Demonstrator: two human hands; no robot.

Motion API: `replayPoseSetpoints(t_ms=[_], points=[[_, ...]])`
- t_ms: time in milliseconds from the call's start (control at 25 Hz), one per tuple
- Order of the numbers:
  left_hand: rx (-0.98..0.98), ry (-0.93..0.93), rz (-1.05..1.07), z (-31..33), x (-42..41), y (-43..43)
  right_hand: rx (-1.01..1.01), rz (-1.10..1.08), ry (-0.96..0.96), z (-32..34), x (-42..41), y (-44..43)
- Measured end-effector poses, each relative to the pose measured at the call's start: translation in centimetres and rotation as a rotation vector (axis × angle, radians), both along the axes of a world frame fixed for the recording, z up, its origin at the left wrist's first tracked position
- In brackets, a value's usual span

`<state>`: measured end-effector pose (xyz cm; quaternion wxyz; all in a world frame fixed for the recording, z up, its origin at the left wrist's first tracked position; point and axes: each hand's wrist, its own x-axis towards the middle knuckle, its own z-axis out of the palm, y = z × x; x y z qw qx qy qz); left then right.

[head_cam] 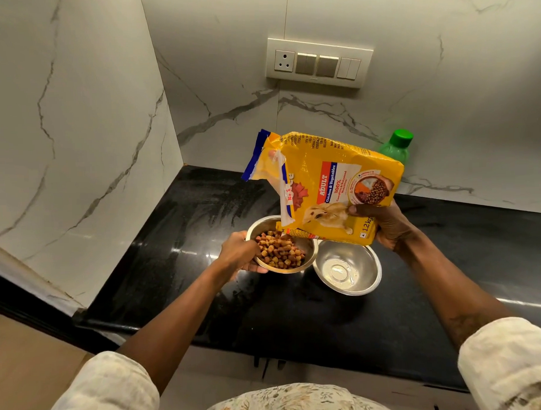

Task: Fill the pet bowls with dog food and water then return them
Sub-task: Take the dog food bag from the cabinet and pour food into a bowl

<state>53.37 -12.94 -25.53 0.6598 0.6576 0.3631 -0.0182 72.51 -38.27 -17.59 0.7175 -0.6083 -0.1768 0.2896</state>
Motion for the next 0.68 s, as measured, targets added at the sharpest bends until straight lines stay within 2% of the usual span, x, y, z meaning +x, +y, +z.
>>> replayPoseSetpoints(t_ms=[440, 680], points=[[0.006, 0.013, 0.009, -0.1, -0.3, 0.0, 0.046, 0.006, 0.022, -0.2, -0.3, -0.4], [-0.001, 0.023, 0.015, -0.6, -0.6, 0.5, 0.092, -0.026, 0.129, -1.3, -0.6, -0.4]])
